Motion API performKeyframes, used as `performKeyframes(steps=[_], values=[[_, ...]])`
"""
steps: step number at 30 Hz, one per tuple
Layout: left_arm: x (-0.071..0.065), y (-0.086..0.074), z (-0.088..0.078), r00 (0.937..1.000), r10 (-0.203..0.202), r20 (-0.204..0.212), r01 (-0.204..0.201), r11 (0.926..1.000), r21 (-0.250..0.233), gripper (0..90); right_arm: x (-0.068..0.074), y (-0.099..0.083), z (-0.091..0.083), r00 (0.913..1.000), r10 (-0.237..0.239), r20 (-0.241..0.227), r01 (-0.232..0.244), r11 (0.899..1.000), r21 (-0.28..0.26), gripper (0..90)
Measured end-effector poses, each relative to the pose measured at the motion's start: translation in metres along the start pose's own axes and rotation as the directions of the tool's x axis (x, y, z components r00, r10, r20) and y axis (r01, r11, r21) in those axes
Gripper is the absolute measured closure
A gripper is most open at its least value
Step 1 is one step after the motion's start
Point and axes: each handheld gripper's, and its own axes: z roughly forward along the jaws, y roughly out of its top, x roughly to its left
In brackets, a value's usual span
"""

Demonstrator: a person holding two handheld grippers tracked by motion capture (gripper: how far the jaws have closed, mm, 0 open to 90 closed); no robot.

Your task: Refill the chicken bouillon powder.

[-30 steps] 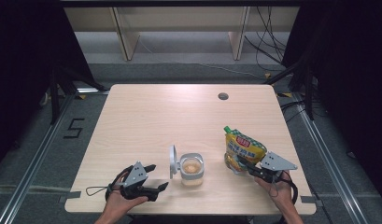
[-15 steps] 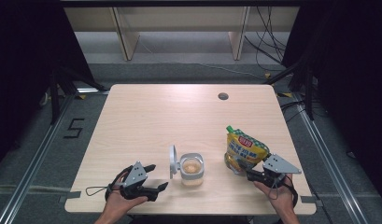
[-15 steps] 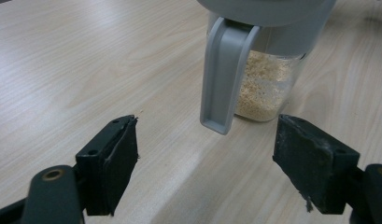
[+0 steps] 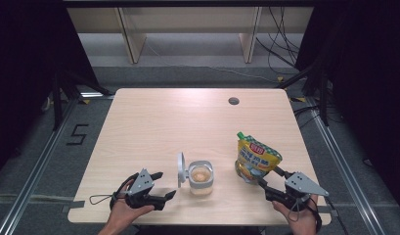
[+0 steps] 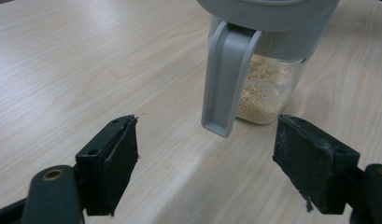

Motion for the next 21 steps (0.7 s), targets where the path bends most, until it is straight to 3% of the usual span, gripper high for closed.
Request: performKeyframes(steps=[1, 2, 3, 4, 5, 6, 7, 8, 9, 14, 15, 16, 18, 21], values=[[0.002, 0.001, -0.001, 0.9997, 0.024, 0.005, -0.024, 0.9997, 0.001, 21.4, 0.002, -0.001, -0.003, 0.9998, -0.004, 0.019, 0.003, 1.0, 0.008, 31.2], [0.002, 0.001, -0.001, 0.9997, 0.024, 0.005, -0.024, 0.9997, 0.001, 21.4, 0.002, -0.002, -0.004, 1.0, 0.0, 0.001, 0.0, 1.0, 0.008, 30.4], [0.002, 0.001, -0.003, 1.0, -0.006, 0.001, 0.006, 1.0, -0.002, 21.4, 0.005, -0.002, -0.005, 0.9995, 0.028, 0.012, -0.028, 0.999, 0.025, 29.4], [0.002, 0.001, -0.003, 1.0, -0.006, 0.001, 0.006, 1.0, -0.002, 21.4, 0.005, -0.002, -0.005, 0.9995, 0.028, 0.012, -0.028, 0.999, 0.025, 29.4], [0.004, 0.002, -0.003, 0.9999, 0.009, 0.006, -0.009, 0.9999, -0.011, 21.4, 0.003, -0.004, -0.005, 1.0, -0.009, 0.003, 0.009, 0.999, 0.031, 26.5], [0.004, 0.002, -0.003, 0.9999, 0.009, 0.006, -0.009, 0.9999, -0.011, 21.4, 0.003, -0.004, -0.005, 1.0, -0.009, 0.003, 0.009, 0.999, 0.031, 26.5], [0.002, 0.001, -0.005, 0.9997, -0.025, -0.003, 0.025, 0.9997, -0.005, 21.4, 0.004, -0.005, -0.006, 0.9999, -0.005, -0.009, 0.005, 0.999, 0.053, 26.5], [0.001, 0.001, -0.005, 0.9997, -0.023, -0.005, 0.023, 0.9997, 0.0, 21.4, 0.007, -0.006, -0.008, 0.9999, 0.009, 0.005, -0.01, 0.997, 0.07, 26.5], [0.001, 0.002, -0.006, 1.0, -0.006, -0.005, 0.006, 1.0, 0.007, 21.4, 0.006, -0.007, -0.008, 0.9999, -0.011, -0.012, 0.012, 0.997, 0.075, 26.3], [-0.002, 0.003, -0.006, 0.9998, -0.021, 0.006, 0.021, 0.9998, 0.005, 21.4, 0.013, -0.009, -0.012, 0.9999, 0.011, -0.012, -0.009, 0.992, 0.128, 26.3], [0.0, 0.005, -0.008, 1.0, 0.008, 0.003, -0.008, 1.0, 0.005, 21.5, 0.013, -0.011, -0.012, 0.9995, -0.029, -0.01, 0.03, 0.989, 0.143, 26.6], [0.0, 0.005, -0.008, 1.0, 0.008, 0.003, -0.008, 1.0, 0.005, 21.5, 0.014, -0.011, -0.013, 0.9989, -0.047, -0.003, 0.047, 0.985, 0.166, 26.6], [-0.002, 0.006, -0.01, 0.9998, -0.019, -0.001, 0.019, 0.9998, 0.009, 21.6, 0.016, -0.013, -0.013, 0.9988, -0.048, -0.011, 0.049, 0.983, 0.177, 26.6], [-0.002, 0.009, -0.013, 1.0, -0.006, -0.003, 0.006, 1.0, 0.005, 21.7, 0.019, -0.014, -0.016, 0.9991, -0.042, -0.007, 0.043, 0.98, 0.192, 26.6]])
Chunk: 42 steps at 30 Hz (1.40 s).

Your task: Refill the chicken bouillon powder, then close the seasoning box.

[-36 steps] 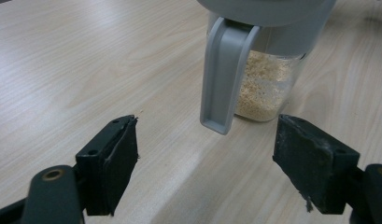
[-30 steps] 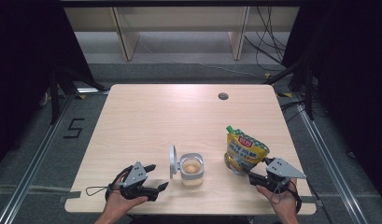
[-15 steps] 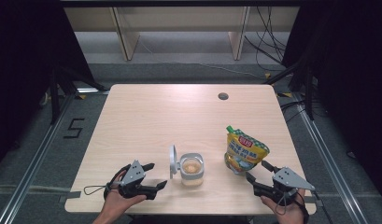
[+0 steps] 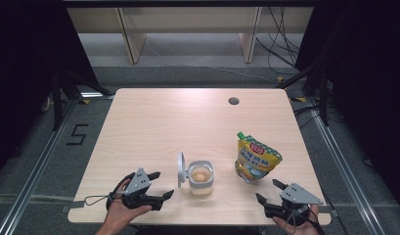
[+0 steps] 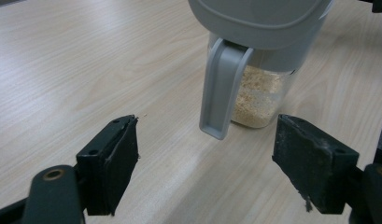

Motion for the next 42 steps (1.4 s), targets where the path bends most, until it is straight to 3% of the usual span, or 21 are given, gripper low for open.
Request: performKeyframes(steps=[1, 3, 4, 5, 6, 7, 8, 12, 13, 16, 17, 18, 19, 21, 22, 23, 26, 30, 31, 32, 42], values=[[-0.001, 0.001, -0.001, 0.9998, -0.019, 0.007, 0.019, 0.9998, 0.003, 21.8, 0.0, 0.0, 0.0, 1.0, -0.003, -0.009, 0.003, 1.0, 0.007, 26.6], [-0.002, 0.001, -0.001, 0.9998, -0.019, 0.005, 0.019, 0.9998, -0.006, 22.2, 0.0, -0.001, 0.0, 1.0, -0.002, -0.01, 0.002, 1.0, 0.01, 26.6], [-0.002, 0.003, -0.002, 0.9998, -0.018, 0.01, 0.018, 0.9998, -0.005, 22.9, -0.001, -0.002, -0.001, 0.9988, -0.049, 0.01, 0.049, 0.999, 0.003, 26.6], [-0.002, 0.003, -0.002, 0.9998, -0.018, 0.01, 0.018, 0.9998, -0.005, 23.2, -0.001, -0.002, -0.001, 0.9988, -0.049, 0.01, 0.049, 0.999, 0.003, 26.6], [-0.003, 0.005, -0.004, 0.9999, -0.011, -0.001, 0.011, 0.9999, -0.007, 24.3, 0.003, -0.002, -0.002, 0.9998, -0.019, 0.003, 0.019, 0.999, 0.027, 26.6], [-0.003, 0.005, -0.004, 0.9999, -0.011, -0.001, 0.011, 0.9999, -0.007, 26.4, 0.003, -0.003, -0.003, 0.9993, -0.036, 0.003, 0.036, 0.999, 0.022, 26.7], [-0.003, 0.008, -0.007, 0.9993, 0.03, -0.021, -0.03, 0.9995, -0.008, 28.8, 0.004, -0.003, -0.003, 0.9998, -0.02, -0.005, 0.02, 0.999, 0.028, 26.6], [-0.003, 0.011, -0.01, 0.9991, 0.042, -0.009, -0.042, 0.9989, -0.021, 39.9, 0.004, -0.003, -0.003, 0.9989, -0.046, 0.006, 0.046, 0.999, 0.024, 26.7], [-0.002, 0.012, -0.011, 0.9983, 0.058, -0.008, -0.058, 0.9981, -0.021, 51.9, 0.005, -0.003, -0.004, 0.9995, -0.031, 0.003, 0.031, 0.999, 0.031, 27.0], [-0.002, 0.014, -0.012, 0.9983, 0.058, -0.01, -0.058, 0.9978, -0.032, 67.1, 0.002, -0.003, -0.003, 0.9986, -0.051, 0.009, 0.051, 0.999, 0.019, 27.1], [-0.002, 0.015, -0.012, 0.9962, 0.087, -0.006, -0.087, 0.9958, -0.029, 70.9, 0.002, -0.003, -0.003, 0.9985, -0.054, 0.008, 0.054, 0.998, 0.012, 27.2], [-0.004, 0.014, -0.012, 0.9971, 0.075, -0.011, -0.076, 0.9966, -0.034, 75.5, 0.002, -0.003, -0.003, 0.9983, -0.058, 0.005, 0.058, 0.998, 0.014, 27.4], [-0.004, 0.015, -0.012, 0.9917, 0.125, -0.028, -0.126, 0.9913, -0.037, 79.1, 0.002, -0.003, -0.004, 0.9981, -0.061, 0.01, 0.061, 0.998, 0.01, 27.7], [-0.006, 0.017, -0.012, 0.9884, 0.149, -0.027, -0.15, 0.988, -0.036, 84.9, 0.004, -0.003, -0.004, 0.9985, -0.054, 0.007, 0.054, 0.998, 0.012, 28.1], [-0.008, 0.017, -0.012, 0.9908, 0.132, -0.029, -0.133, 0.9903, -0.039, 87.0, 0.003, -0.003, -0.003, 0.9973, -0.073, 0.009, 0.073, 0.997, 0.007, 28.1], [-0.008, 0.018, -0.012, 0.9892, 0.144, -0.029, -0.145, 0.9889, -0.033, 88.7, 0.003, -0.003, -0.003, 0.9972, -0.074, 0.0, 0.074, 0.997, 0.004, 28.1], [-0.011, 0.019, -0.012, 0.9867, 0.161, -0.026, -0.161, 0.9865, -0.027, 89.2, 0.004, -0.002, -0.003, 0.998, -0.062, -0.015, 0.062, 0.998, 0.014, 28.4], [-0.013, 0.022, -0.013, 0.9872, 0.159, -0.019, -0.159, 0.9864, -0.042, 89.3, 0.006, -0.002, -0.005, 0.9988, -0.048, -0.002, 0.048, 0.999, 0.02, 28.8], [-0.013, 0.025, -0.014, 0.9856, 0.168, -0.021, -0.169, 0.9849, -0.041, 89.3, 0.004, -0.001, -0.003, 0.9958, -0.09, -0.018, 0.09, 0.996, 0.005, 28.9], [-0.013, 0.027, -0.014, 0.9871, 0.159, -0.016, -0.16, 0.9858, -0.051, 89.3, 0.005, -0.001, -0.004, 0.9971, -0.076, 0.0, 0.076, 0.997, 0.01, 28.9], [-0.021, 0.048, -0.01, 0.9871, 0.16, -0.003, -0.16, 0.9847, -0.07, 89.2, 0.004, -0.001, -0.004, 0.9955, -0.095, 0.007, 0.095, 0.995, 0.004, 28.9]])
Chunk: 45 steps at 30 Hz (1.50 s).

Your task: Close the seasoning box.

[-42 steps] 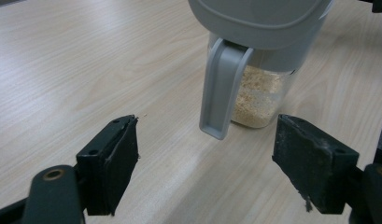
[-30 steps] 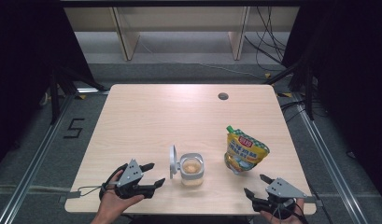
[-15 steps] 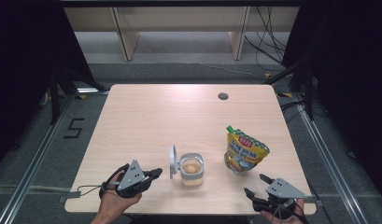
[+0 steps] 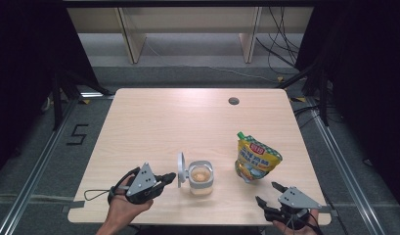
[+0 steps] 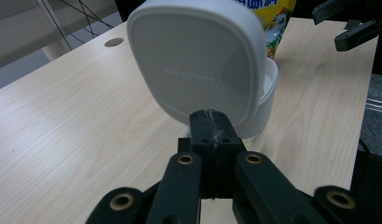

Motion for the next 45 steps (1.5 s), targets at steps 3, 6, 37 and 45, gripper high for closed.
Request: performKeyframes(steps=[3, 6, 37, 45], values=[[0.0, 0.004, 0.001, 0.9999, 0.015, 0.008, -0.015, 0.9999, 0.0, 89.2, 0.001, 0.0, 0.0, 1.0, 0.008, -0.004, -0.008, 1.0, 0.006, 29.0], [-0.002, 0.007, 0.004, 0.9997, 0.02, 0.015, -0.02, 0.9998, 0.0, 89.2, 0.0, 0.0, 0.0, 0.9999, -0.016, 0.006, 0.016, 1.0, -0.007, 29.0], [0.002, 0.002, 0.003, 0.9963, -0.056, 0.066, 0.057, 0.9982, -0.018, 56.3, 0.002, 0.001, 0.001, 0.9997, -0.025, 0.006, 0.025, 1.0, 0.002, 28.9], [0.007, -0.016, 0.002, 0.9911, -0.132, 0.011, 0.132, 0.9912, 0.004, 29.1, 0.003, 0.001, 0.001, 0.9996, -0.028, 0.007, 0.028, 1.0, 0.003, 28.9]])
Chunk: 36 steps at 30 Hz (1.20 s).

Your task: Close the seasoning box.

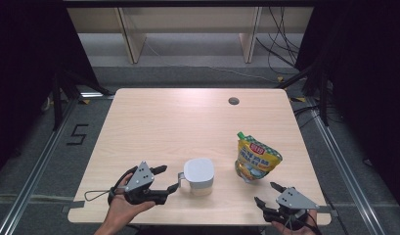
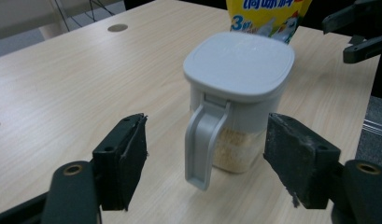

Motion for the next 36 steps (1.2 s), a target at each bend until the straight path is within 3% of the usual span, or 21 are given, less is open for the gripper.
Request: performKeyframes(steps=[5, 8, 10, 12, 14, 16, 18, 19, 20, 21, 28, 29, 32, 33, 35, 36], values=[[0.002, -0.016, -0.008, 0.9999, -0.012, -0.002, 0.012, 0.9997, 0.02, 27.9, 0.001, 0.0, 0.0, 0.9999, 0.003, -0.013, -0.003, 1.0, 0.01, 28.9], [0.003, -0.022, -0.013, 0.9995, -0.029, -0.014, 0.029, 0.9994, 0.018, 27.4, 0.001, 0.001, 0.0, 0.9999, -0.017, 0.003, 0.017, 1.0, 0.001, 28.9], [0.003, -0.024, -0.015, 0.9993, -0.032, -0.018, 0.032, 0.9992, 0.023, 27.2, 0.003, 0.001, 0.0, 1.0, -0.003, 0.005, 0.003, 1.0, 0.005, 28.9], [0.006, -0.029, -0.019, 0.9993, -0.031, -0.021, 0.032, 0.9991, 0.029, 26.7, 0.002, 0.001, 0.0, 0.9997, -0.025, 0.006, 0.025, 1.0, 0.001, 28.8], [0.006, -0.031, -0.02, 0.9993, -0.029, -0.024, 0.03, 0.9988, 0.038, 25.9, 0.003, 0.002, 0.0, 0.9996, -0.027, 0.0, 0.027, 1.0, 0.002, 28.8], [0.003, -0.041, -0.019, 0.9984, -0.052, -0.024, 0.053, 0.9963, 0.068, 25.7, 0.004, 0.002, -0.001, 0.9995, -0.033, 0.001, 0.033, 0.999, 0.002, 28.6], [0.002, -0.044, -0.019, 0.9989, -0.041, -0.022, 0.043, 0.9958, 0.081, 25.7, 0.004, 0.002, -0.001, 0.9995, -0.032, 0.001, 0.032, 0.999, 0.003, 28.6], [0.002, -0.046, -0.018, 0.9996, -0.017, -0.023, 0.019, 0.9962, 0.085, 25.7, 0.005, 0.001, -0.002, 0.9998, -0.018, 0.005, 0.018, 1.0, 0.01, 28.5], [-0.003, -0.051, -0.016, 0.9984, -0.052, -0.021, 0.053, 0.994, 0.095, 25.7, 0.005, 0.001, -0.002, 0.9996, -0.027, 0.004, 0.027, 1.0, 0.013, 28.5], [-0.002, -0.052, -0.017, 0.9993, -0.024, -0.027, 0.027, 0.9936, 0.109, 25.7, 0.005, 0.0, -0.003, 0.9995, -0.032, 0.008, 0.032, 0.999, 0.015, 28.5], [-0.005, -0.053, -0.018, 0.9979, -0.057, -0.032, 0.06, 0.9926, 0.105, 25.4, 0.008, -0.004, -0.007, 0.9993, -0.036, 0.005, 0.036, 0.999, 0.025, 28.3], [-0.004, -0.054, -0.017, 0.9989, -0.036, -0.03, 0.039, 0.9932, 0.109, 25.3, 0.011, -0.005, -0.008, 0.9999, -0.011, -0.007, 0.011, 0.999, 0.035, 28.2], [-0.002, -0.056, -0.015, 0.9994, -0.02, -0.029, 0.024, 0.9913, 0.129, 25.3, 0.009, -0.005, -0.006, 0.9991, -0.042, -0.009, 0.042, 0.998, 0.039, 27.8], [-0.002, -0.056, -0.015, 0.9994, -0.02, -0.029, 0.024, 0.9913, 0.129, 25.3, 0.009, -0.005, -0.006, 0.999, -0.044, -0.012, 0.044, 0.998, 0.044, 27.6], [-0.001, -0.059, -0.012, 0.9971, -0.056, -0.051, 0.062, 0.9913, 0.116, 25.2, 0.01, -0.005, -0.005, 0.9988, -0.046, -0.017, 0.047, 0.998, 0.052, 27.4], [0.0, -0.059, -0.013, 0.9977, -0.044, -0.052, 0.051, 0.9902, 0.13, 25.1, 0.01, -0.005, -0.004, 0.9984, -0.055, -0.015, 0.055, 0.997, 0.054, 27.3]])
